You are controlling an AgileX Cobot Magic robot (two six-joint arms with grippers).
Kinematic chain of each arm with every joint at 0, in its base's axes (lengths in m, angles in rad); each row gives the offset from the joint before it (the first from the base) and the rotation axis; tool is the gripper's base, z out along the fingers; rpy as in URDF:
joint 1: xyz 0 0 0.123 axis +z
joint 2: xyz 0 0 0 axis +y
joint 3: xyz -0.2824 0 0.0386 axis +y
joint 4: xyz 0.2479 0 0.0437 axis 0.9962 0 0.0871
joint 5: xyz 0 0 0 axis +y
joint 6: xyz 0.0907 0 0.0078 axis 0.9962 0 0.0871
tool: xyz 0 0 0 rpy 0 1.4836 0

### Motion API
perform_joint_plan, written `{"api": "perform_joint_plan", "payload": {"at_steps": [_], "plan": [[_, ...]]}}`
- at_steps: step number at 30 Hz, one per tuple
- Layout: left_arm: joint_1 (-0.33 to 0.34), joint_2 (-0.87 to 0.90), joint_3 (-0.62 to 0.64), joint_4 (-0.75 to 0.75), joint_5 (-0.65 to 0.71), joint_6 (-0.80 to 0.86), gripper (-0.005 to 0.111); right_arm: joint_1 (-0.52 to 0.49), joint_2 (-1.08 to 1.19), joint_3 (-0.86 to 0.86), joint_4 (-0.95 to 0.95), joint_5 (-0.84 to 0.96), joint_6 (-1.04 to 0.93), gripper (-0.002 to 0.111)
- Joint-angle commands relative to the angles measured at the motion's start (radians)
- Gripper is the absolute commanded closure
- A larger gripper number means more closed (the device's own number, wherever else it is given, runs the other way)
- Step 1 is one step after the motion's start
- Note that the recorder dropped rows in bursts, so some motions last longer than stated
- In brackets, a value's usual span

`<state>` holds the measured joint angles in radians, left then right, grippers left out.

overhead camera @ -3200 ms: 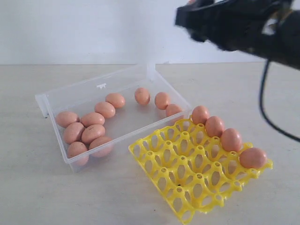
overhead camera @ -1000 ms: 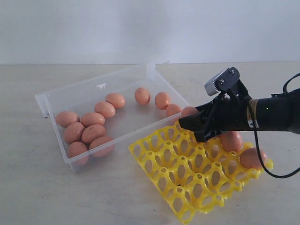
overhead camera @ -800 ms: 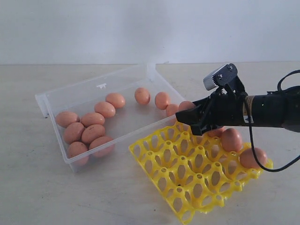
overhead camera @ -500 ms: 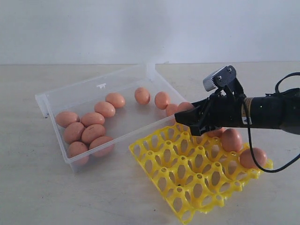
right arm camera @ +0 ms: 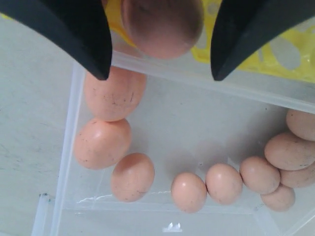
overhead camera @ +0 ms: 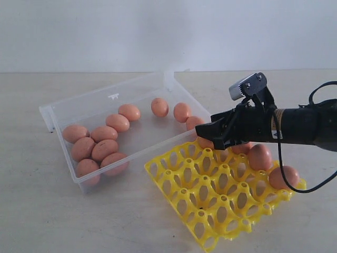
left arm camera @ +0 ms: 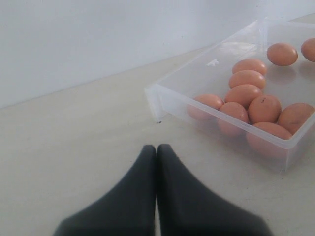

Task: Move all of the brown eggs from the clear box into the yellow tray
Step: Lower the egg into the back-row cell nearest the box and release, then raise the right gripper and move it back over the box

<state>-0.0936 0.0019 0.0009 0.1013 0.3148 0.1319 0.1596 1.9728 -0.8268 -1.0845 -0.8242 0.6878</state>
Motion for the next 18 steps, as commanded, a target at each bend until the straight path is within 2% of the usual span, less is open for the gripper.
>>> {"api": "perform_joint_plan", "payload": {"at_steps": [1, 7, 10, 12, 16, 18], "plan": [[0.001, -0.002, -0.001, -0.008, -0.008, 0.0, 0.111, 0.001, 0.001, -0.002, 0.01, -0.014, 0.002, 0.05], [0.001, -0.002, -0.001, -0.008, -0.008, 0.0, 0.111, 0.001, -0.097, -0.002, 0.05, -0.098, 0.021, 0.05], [0.001, -0.002, -0.001, -0.008, -0.008, 0.0, 0.111, 0.001, -0.189, -0.002, 0.076, -0.113, 0.04, 0.057], [0.001, -0.002, -0.001, -0.008, -0.008, 0.0, 0.111, 0.001, -0.266, -0.002, 0.078, -0.113, 0.059, 0.07], [0.001, -0.002, -0.001, -0.008, -0.008, 0.0, 0.111, 0.023, -0.423, -0.002, 0.078, -0.115, 0.096, 0.108], [0.001, -0.002, -0.001, -0.008, -0.008, 0.0, 0.111, 0.059, -0.5, -0.004, 0.08, -0.1, 0.095, 0.108]]}}
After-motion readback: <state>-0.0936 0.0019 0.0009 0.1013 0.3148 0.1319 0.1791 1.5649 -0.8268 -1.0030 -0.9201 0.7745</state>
